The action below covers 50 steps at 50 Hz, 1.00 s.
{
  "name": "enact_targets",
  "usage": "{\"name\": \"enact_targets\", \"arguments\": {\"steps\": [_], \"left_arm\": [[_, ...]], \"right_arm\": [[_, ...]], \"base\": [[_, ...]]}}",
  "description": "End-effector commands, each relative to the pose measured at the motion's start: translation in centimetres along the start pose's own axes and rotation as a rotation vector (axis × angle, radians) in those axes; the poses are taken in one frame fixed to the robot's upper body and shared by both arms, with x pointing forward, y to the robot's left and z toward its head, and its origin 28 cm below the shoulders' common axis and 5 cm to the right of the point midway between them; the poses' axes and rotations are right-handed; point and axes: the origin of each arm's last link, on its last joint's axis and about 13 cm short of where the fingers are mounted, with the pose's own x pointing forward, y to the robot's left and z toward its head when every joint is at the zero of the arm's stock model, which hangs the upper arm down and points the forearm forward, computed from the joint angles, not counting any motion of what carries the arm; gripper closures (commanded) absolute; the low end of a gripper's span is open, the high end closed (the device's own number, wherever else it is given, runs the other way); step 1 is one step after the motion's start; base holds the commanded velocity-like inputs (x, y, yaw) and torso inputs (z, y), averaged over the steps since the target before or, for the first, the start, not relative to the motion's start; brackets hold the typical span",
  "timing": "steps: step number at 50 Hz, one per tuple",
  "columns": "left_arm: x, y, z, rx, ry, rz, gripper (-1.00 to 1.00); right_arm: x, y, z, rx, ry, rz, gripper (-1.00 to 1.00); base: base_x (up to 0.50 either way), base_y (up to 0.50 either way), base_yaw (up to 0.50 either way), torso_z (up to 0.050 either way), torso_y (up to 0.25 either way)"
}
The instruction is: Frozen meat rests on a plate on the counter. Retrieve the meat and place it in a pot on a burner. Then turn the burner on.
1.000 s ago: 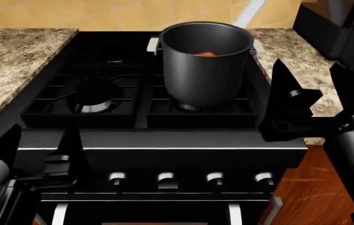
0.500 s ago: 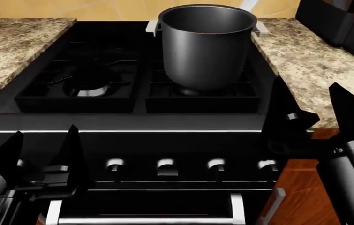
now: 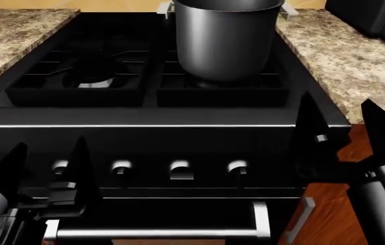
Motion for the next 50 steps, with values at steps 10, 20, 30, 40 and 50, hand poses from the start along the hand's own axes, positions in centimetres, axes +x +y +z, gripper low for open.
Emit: {"name": "enact_targets", "arguments": {"steps": [10,20,30,40,50], "left_arm": [[-0.1,-0.1,-0.1,0.011,-0.016,-0.008,-1.0],[-0.1,-0.1,-0.1,0.012,-0.017,-0.009,-1.0],[-0.1,-0.1,-0.2,0.011,-0.016,-0.009,-1.0],[-0.1,-0.1,-0.2,0.01,-0.016,-0.008,-1.0],[-0.1,-0.1,-0.1,0.008,-0.021,-0.011,-1.0]], "right_arm": [[-0.3,-0.5,-1.1,-0.079,0.039,-0.034,-1.0],[-0.4,-0.7,-1.5,-0.106,0.049,-0.049,-1.0],[-0.4,-0.9,-1.6,-0.118,0.057,-0.054,-1.0],[-0.4,-0.9,-1.7,-0.124,0.06,-0.055,-1.0],[-0.5,-1.0,-1.4,-0.14,0.057,-0.059,-1.0]], "base": [[0.0,0.0,0.0,-0.05,0.005],[0.0,0.0,0.0,-0.05,0.005],[0.0,0.0,0.0,-0.05,0.005],[0.0,0.0,0.0,-0.05,0.005],[0.0,0.0,0.0,-0.05,0.005]]}}
